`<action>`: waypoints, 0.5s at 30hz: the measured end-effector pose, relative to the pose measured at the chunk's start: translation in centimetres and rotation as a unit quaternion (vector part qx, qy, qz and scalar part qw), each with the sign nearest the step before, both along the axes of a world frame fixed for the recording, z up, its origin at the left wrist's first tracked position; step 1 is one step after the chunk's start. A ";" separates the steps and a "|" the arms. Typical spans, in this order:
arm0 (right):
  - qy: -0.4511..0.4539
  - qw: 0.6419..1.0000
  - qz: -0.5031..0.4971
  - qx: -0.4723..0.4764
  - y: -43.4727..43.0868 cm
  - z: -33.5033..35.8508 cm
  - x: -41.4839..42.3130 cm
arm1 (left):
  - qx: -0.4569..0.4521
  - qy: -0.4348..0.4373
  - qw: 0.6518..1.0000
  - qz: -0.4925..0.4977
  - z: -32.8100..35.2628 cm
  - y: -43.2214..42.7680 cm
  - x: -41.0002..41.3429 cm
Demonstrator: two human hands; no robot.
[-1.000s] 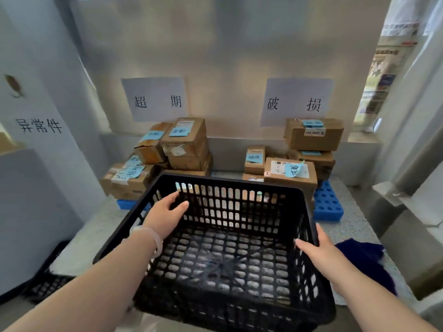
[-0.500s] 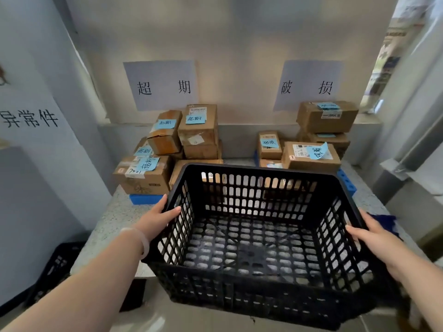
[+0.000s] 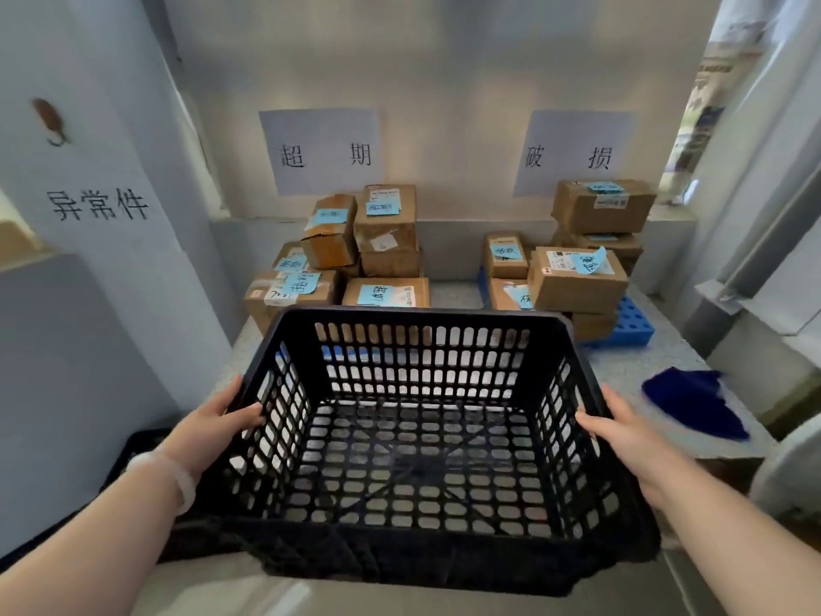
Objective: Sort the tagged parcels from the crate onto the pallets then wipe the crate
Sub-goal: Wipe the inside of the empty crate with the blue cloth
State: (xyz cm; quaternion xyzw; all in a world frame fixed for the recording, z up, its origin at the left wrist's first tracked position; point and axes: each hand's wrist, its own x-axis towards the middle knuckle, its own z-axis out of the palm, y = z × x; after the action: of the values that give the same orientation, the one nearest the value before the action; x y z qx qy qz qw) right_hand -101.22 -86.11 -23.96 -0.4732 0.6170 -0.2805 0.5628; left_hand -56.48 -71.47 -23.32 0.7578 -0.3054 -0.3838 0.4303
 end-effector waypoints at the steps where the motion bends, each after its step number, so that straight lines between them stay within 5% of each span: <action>1: -0.009 1.000 0.017 -0.001 0.5 -0.1 0.6 | 0.005 -0.001 1.000 0.009 0.0 1.6 0.6; 15: -0.031 0.987 0.153 -0.020 11.0 -0.7 12.3 | 0.044 0.007 0.981 0.191 -1.4 23.4 8.1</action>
State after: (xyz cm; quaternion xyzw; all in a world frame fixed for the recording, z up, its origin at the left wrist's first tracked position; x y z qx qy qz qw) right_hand -88.93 -75.15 -24.71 -0.5646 0.5137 -0.2179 0.6082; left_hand -48.36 -48.08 -24.74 0.8177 -0.1346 -0.3133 0.4638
